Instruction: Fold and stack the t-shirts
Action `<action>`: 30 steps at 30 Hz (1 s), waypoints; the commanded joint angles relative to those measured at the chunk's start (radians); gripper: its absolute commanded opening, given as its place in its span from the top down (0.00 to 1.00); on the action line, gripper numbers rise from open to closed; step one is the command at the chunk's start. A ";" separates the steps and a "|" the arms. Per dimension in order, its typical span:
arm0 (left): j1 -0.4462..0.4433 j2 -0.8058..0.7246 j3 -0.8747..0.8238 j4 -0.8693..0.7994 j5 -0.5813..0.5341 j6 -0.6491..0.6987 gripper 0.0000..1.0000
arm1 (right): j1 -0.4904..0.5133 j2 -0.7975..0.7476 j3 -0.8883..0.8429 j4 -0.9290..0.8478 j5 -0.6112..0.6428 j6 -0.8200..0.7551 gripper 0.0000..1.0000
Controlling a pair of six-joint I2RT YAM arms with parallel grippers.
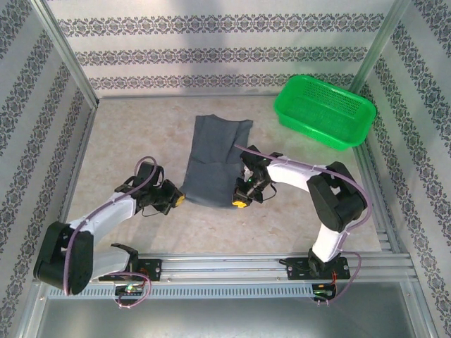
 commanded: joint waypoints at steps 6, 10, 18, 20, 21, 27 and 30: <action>-0.021 -0.105 0.106 -0.084 -0.050 0.015 1.00 | -0.023 -0.180 0.060 -0.124 0.043 0.064 1.00; -0.019 -0.066 0.253 -0.049 -0.102 0.033 1.00 | -0.070 -0.237 0.125 -0.141 0.073 0.128 1.00; 0.013 0.254 0.552 0.191 -0.101 0.021 1.00 | -0.202 -0.091 0.417 -0.124 0.080 0.208 1.00; 0.026 0.384 0.664 0.242 -0.090 0.024 1.00 | -0.232 0.007 0.541 -0.126 0.095 0.200 1.00; 0.035 0.458 0.743 0.222 -0.090 0.047 1.00 | -0.251 0.067 0.612 -0.145 0.113 0.193 1.00; 0.080 0.837 1.096 0.163 -0.087 0.085 1.00 | -0.338 0.444 0.992 -0.173 0.114 0.204 0.85; 0.096 0.978 1.235 0.139 -0.042 0.105 0.73 | -0.363 0.590 1.203 -0.201 0.099 0.138 0.64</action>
